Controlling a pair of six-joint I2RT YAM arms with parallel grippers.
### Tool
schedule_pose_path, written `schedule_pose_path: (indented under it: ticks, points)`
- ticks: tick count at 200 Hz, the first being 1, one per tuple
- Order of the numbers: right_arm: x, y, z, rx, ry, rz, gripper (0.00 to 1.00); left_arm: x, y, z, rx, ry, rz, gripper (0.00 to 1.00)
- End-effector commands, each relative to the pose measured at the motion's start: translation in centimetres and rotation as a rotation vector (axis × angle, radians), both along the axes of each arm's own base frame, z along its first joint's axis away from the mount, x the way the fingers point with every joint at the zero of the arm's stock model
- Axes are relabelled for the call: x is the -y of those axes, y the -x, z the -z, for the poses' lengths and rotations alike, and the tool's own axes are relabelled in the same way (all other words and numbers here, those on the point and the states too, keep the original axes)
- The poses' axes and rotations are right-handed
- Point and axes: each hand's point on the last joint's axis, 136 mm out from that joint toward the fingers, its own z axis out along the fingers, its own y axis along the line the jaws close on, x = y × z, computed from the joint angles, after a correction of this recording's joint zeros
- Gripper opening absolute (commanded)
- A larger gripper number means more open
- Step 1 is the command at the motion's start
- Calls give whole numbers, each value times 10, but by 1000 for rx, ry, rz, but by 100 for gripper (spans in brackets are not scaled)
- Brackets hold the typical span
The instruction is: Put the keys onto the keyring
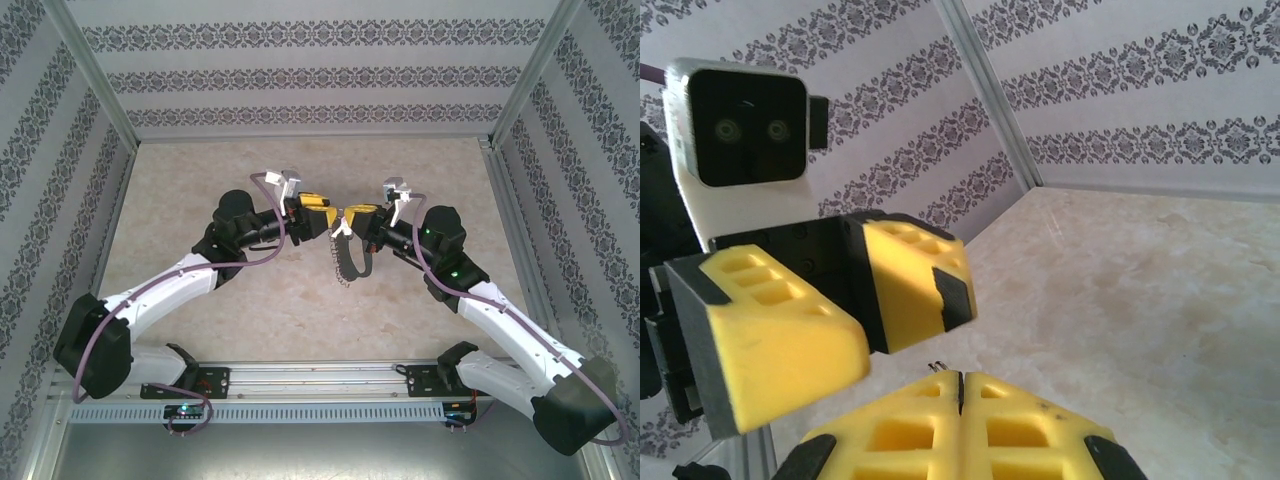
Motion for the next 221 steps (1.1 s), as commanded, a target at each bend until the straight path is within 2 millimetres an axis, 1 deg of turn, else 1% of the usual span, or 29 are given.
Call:
schedule_pose_path:
  ticks: [1, 37, 77, 84, 92, 101, 155, 189, 221]
  points:
    - [-1, 2, -15, 49, -21, 3, 0, 2, -2, 2, -17, 30, 17, 47]
    - [-2, 1, -15, 48, -18, 2, 0, 9, 2, 0, -19, 48, 67, 44]
    - [-4, -1, -13, 40, -13, -6, 0, 7, 5, -5, 6, 73, 73, 44]
    - [-4, -1, -13, 41, -13, -6, 0, 7, 5, -6, 8, 75, 74, 42]
    - [-4, -1, -12, 40, -12, -4, 0, 8, 6, -7, 11, 76, 84, 38]
    - [-4, -1, -13, 41, -13, -4, 0, 9, 7, -8, 9, 75, 96, 37]
    - [-3, -1, -13, 42, -10, 2, 0, 11, 10, 0, -13, 65, 115, 38]
    - [-3, -2, -12, 39, -7, 7, 0, 12, 13, 0, -10, 63, 131, 29]
    - [-3, -2, -11, 37, -7, 8, 0, 14, 13, 4, -22, 49, 141, 31]
